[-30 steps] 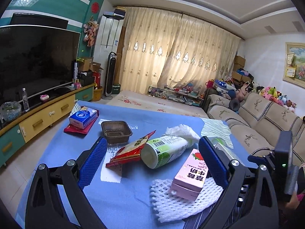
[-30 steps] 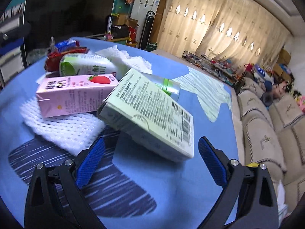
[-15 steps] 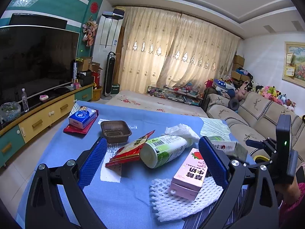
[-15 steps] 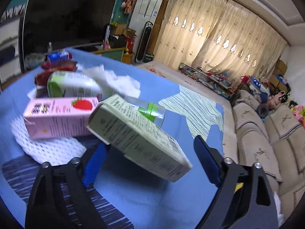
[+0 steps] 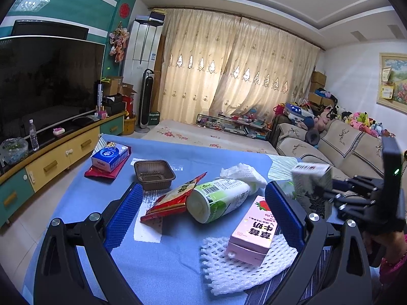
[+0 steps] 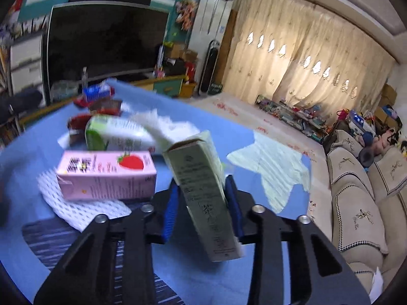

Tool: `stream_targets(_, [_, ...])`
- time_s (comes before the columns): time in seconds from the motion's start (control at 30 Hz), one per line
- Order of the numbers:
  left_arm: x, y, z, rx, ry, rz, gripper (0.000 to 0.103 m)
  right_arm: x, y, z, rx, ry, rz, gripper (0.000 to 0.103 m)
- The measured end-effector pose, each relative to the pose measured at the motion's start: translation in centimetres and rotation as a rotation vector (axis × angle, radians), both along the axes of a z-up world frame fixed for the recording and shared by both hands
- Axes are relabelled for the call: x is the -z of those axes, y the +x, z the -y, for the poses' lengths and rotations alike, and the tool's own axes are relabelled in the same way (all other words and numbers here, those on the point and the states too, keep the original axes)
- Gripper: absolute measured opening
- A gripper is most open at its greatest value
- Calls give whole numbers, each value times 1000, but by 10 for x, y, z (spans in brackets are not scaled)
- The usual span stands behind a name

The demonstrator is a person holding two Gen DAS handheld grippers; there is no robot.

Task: Collect trash
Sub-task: 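Grasp the green-white tea carton with the right gripper, then carry the tea carton over the yellow bin and release it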

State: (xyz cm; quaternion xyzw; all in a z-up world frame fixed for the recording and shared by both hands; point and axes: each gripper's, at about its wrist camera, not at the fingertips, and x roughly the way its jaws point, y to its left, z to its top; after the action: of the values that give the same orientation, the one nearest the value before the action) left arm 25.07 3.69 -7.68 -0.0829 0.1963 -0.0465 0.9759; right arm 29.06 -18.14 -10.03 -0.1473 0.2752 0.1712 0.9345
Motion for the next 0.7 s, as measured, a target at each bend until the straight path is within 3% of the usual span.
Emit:
stream_targets(0.2, [1, 1, 1, 4, 5, 3, 95, -21, -21, 32, -12, 234, -52, 27])
stream_targets(0.43, [1, 0, 6, 17, 22, 5, 95, -32, -40, 77, 60, 409, -65, 27])
stream_targets(0.57, [1, -1, 11, 33, 32, 8, 95, -35, -56, 123, 195, 442, -22, 27])
stream_targets(0.7, [1, -2, 16, 52, 46, 8, 95, -27, -71, 184, 425, 414, 30, 27])
